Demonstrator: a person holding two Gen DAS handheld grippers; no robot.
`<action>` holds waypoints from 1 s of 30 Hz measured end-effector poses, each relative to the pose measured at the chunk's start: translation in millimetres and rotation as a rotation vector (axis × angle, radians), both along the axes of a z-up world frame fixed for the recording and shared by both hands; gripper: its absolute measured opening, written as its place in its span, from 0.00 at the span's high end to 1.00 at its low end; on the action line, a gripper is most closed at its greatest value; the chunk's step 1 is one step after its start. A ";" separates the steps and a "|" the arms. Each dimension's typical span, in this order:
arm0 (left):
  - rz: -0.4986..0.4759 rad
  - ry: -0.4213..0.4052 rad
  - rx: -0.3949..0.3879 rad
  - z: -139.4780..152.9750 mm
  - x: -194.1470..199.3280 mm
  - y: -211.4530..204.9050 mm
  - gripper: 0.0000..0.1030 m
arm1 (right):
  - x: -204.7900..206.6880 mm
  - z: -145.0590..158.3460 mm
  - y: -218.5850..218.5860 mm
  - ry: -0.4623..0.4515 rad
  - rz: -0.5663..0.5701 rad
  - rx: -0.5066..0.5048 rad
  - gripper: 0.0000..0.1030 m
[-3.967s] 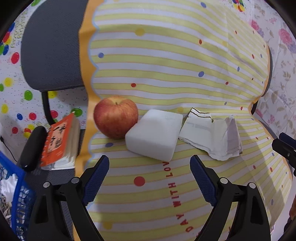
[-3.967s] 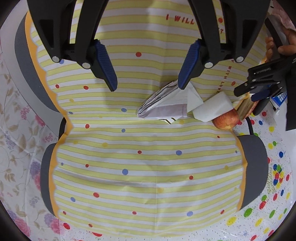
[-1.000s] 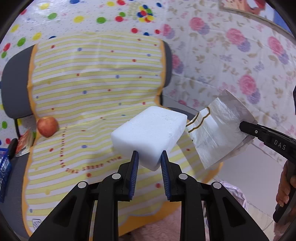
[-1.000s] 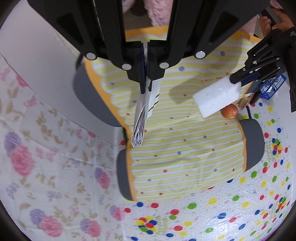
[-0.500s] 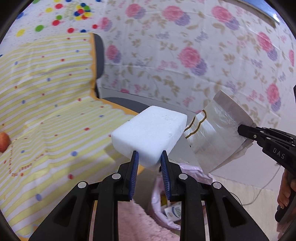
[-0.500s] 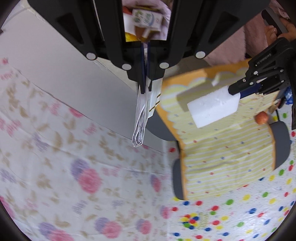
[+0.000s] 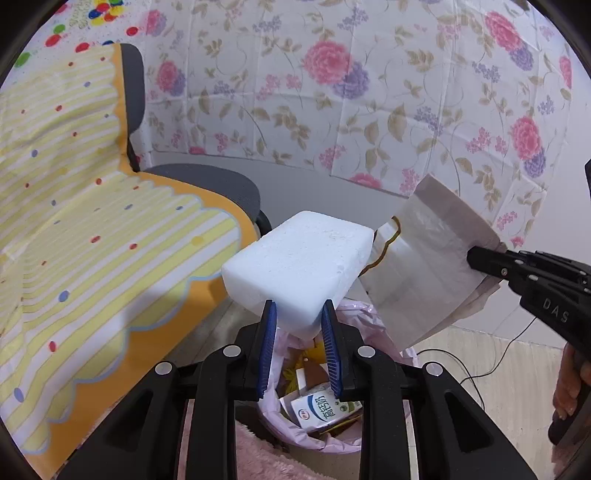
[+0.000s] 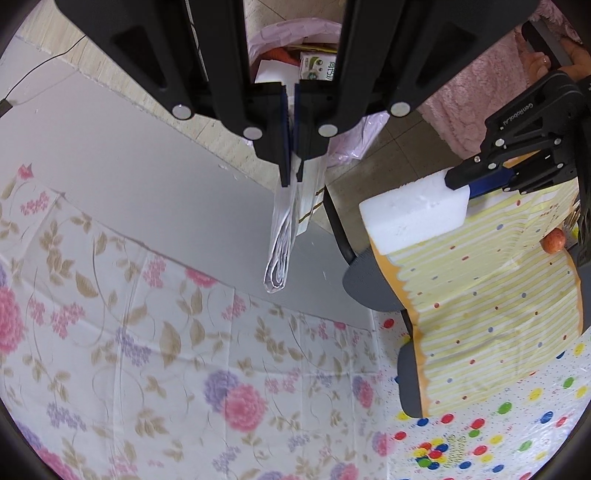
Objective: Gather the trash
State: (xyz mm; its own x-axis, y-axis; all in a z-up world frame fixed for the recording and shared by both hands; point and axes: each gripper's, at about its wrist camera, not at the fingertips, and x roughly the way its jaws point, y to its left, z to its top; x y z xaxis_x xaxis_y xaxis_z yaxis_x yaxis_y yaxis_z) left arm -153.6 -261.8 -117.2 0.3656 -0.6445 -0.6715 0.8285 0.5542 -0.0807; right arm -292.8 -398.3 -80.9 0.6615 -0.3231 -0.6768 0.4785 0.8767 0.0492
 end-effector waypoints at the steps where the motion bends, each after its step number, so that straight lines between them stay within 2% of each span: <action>1: -0.007 0.012 0.009 -2.8 0.7 -4.9 0.72 | 0.3 -3.2 -1.7 0.005 -0.002 0.009 0.98; 3: -0.015 0.023 0.017 -6.2 1.1 -10.0 0.67 | 2.6 -11.4 -7.5 0.017 -0.004 0.032 0.97; 5: -0.019 0.030 0.015 -8.0 0.8 -11.3 0.54 | 4.3 -17.5 -12.8 0.023 -0.002 0.057 0.96; 7: -0.013 0.025 0.015 -7.6 1.0 -10.1 0.50 | 5.6 -22.7 -18.1 0.024 0.000 0.089 0.83; 15: 0.031 0.013 0.019 -2.7 5.5 4.7 0.43 | 2.6 -19.4 -21.8 0.021 -0.025 0.082 0.76; 18: 0.049 0.013 0.029 1.3 7.1 14.0 0.30 | 0.8 -13.7 -18.5 0.014 -0.022 0.070 0.67; 20: 0.069 0.019 0.024 6.5 8.8 21.0 0.23 | 0.2 -9.5 -14.6 0.008 -0.012 0.065 0.65; 23: 0.102 0.017 0.020 19.0 11.8 35.1 0.20 | 1.2 -0.2 -7.3 -0.003 0.013 0.068 0.52; 25: 0.121 0.006 0.027 28.1 13.3 46.7 0.15 | 4.5 7.9 -1.0 -0.010 0.037 0.071 0.36; 26: 0.133 0.003 0.030 32.3 13.7 51.1 0.14 | 6.0 11.0 1.7 -0.014 0.045 0.072 0.32; 28: 0.169 -0.006 0.041 41.4 15.7 65.3 0.13 | 10.9 20.4 9.1 -0.029 0.072 0.073 0.12; 30: 0.208 -0.007 0.046 49.0 18.2 79.4 0.12 | 17.2 30.4 17.3 -0.050 0.097 0.060 0.06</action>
